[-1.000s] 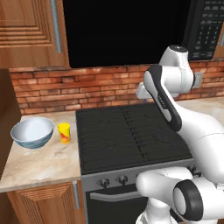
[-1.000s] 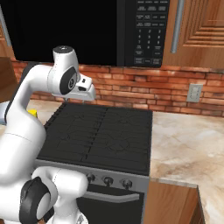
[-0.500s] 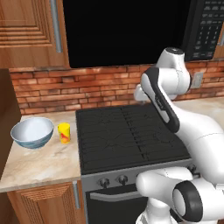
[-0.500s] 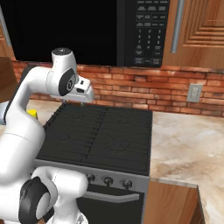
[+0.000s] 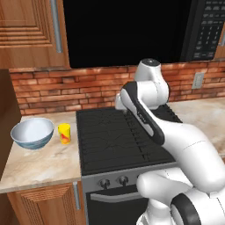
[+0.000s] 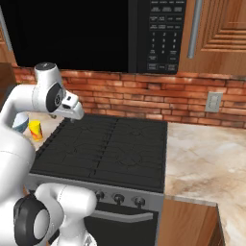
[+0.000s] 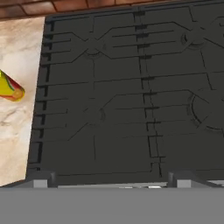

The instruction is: Pick the cup and bowl from the counter and place them on the counter next to the sink.

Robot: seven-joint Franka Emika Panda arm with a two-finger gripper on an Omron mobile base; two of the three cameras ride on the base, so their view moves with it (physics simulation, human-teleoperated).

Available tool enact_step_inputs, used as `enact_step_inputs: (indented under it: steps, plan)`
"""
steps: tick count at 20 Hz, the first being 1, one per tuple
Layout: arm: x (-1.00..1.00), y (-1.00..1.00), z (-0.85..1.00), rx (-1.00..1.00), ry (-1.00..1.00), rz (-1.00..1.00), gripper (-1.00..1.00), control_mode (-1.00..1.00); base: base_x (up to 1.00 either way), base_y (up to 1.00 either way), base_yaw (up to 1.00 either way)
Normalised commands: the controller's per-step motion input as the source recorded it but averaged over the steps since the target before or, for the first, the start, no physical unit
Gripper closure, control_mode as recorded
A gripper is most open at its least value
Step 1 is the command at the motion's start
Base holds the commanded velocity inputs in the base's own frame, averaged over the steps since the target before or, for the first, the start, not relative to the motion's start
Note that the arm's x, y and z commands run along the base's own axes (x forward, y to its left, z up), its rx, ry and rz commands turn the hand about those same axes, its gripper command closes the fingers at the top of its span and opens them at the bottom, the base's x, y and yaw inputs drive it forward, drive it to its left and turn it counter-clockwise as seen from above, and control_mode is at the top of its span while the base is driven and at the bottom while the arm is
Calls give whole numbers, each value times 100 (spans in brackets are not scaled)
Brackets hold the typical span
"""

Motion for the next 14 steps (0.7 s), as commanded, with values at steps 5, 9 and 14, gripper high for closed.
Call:
enact_step_inputs:
  steps: [5, 9, 14]
  plan:
    - [0, 46, -23, 3, 0, -11, -100, -100, 0, 0, 0]
    - [0, 28, -11, 6, -2, -10, -100, -100, 0, 0, 0]
    - [0, 20, -8, 20, -1, -3, -100, -100, 0, 0, 0]
